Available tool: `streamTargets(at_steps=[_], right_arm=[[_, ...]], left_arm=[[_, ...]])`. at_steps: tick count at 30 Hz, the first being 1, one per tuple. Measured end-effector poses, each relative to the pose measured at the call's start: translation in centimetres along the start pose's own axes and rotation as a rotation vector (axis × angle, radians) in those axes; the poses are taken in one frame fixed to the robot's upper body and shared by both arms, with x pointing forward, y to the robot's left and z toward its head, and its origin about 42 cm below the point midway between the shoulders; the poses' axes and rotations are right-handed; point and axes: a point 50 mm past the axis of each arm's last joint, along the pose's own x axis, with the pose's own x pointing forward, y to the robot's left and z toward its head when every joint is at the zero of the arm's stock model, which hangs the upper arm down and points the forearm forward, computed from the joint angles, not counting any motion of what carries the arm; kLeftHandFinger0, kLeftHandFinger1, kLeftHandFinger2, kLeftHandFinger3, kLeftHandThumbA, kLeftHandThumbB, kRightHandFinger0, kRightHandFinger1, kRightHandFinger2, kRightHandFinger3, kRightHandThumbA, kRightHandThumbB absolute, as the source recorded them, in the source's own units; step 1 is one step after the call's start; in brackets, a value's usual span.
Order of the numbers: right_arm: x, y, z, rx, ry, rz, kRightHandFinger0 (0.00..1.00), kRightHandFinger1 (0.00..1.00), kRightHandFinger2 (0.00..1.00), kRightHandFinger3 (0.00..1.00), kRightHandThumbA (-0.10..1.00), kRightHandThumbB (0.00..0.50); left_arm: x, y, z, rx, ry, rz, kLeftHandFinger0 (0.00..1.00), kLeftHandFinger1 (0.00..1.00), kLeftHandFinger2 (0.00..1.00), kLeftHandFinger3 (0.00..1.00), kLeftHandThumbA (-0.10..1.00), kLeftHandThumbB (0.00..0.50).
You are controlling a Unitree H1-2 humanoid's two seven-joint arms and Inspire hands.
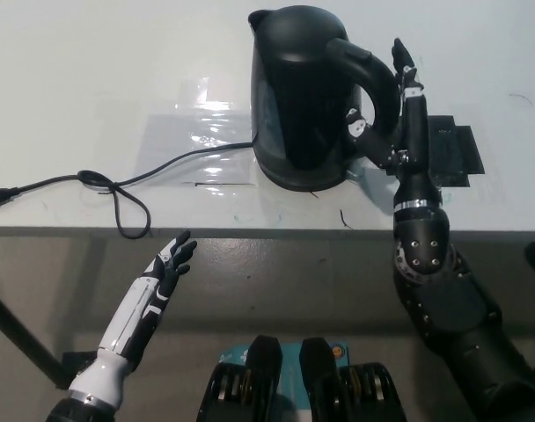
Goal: A kettle and its base are kept separately on the desk infront of the robot and the robot uses its right hand to lift the kettle by its handle and places it on its base to align it correctly.
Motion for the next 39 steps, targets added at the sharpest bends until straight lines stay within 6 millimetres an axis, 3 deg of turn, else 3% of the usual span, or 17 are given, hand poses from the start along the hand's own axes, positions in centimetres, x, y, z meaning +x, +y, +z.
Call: streamTargets(at_steps=[5,9,15,21,24,27,31,34,39], right_arm=[[0.9,-0.3,2.1,0.071,-0.044,0.056,1.00,1.00,1.00,1.00,0.79,0.500],[1.2,-0.6,3.8,0.162,-0.070,0.077,1.00,1.00,1.00,1.00,0.75,0.500],[1.5,-1.6,6.7,0.292,-0.123,0.096,1.00,1.00,1.00,1.00,0.87,0.500],[2.1,-3.9,10.0,0.395,-0.194,0.138,1.00,1.00,1.00,1.00,0.84,0.500],[2.4,-5.1,10.4,0.396,-0.195,0.143,1.00,1.00,1.00,1.00,0.85,0.500],[2.5,-5.6,10.3,0.385,-0.195,0.135,1.00,1.00,1.00,1.00,0.96,0.500],[2.5,-6.3,10.1,0.308,-0.201,0.113,1.00,1.00,1.00,1.00,1.00,0.500],[1.8,-7.2,10.1,0.252,-0.218,0.081,1.00,1.00,1.00,1.00,1.00,0.500],[-1.8,-9.0,11.8,0.181,-0.310,0.037,1.00,1.00,1.00,1.00,1.00,0.500]], left_arm=[[0.0,0.0,0.0,0.001,0.000,-0.001,1.00,1.00,1.00,1.00,1.00,0.118],[0.0,0.0,0.0,0.001,0.001,-0.001,1.00,1.00,1.00,1.00,1.00,0.146],[0.0,0.0,0.0,0.002,0.001,-0.001,1.00,1.00,1.00,1.00,1.00,0.166],[0.0,0.0,0.0,0.002,0.000,-0.001,1.00,1.00,1.00,1.00,1.00,0.168],[0.0,0.0,0.0,0.002,0.000,-0.001,1.00,1.00,1.00,1.00,1.00,0.167],[0.0,0.0,0.0,0.003,-0.001,-0.001,1.00,1.00,1.00,1.00,1.00,0.167],[0.0,0.0,0.0,0.003,-0.001,-0.001,1.00,1.00,1.00,1.00,1.00,0.155],[0.1,0.0,0.0,0.002,-0.001,-0.003,1.00,1.00,1.00,1.00,1.00,0.153],[0.1,0.0,0.0,0.002,0.001,-0.003,1.00,1.00,1.00,1.00,1.00,0.134]])
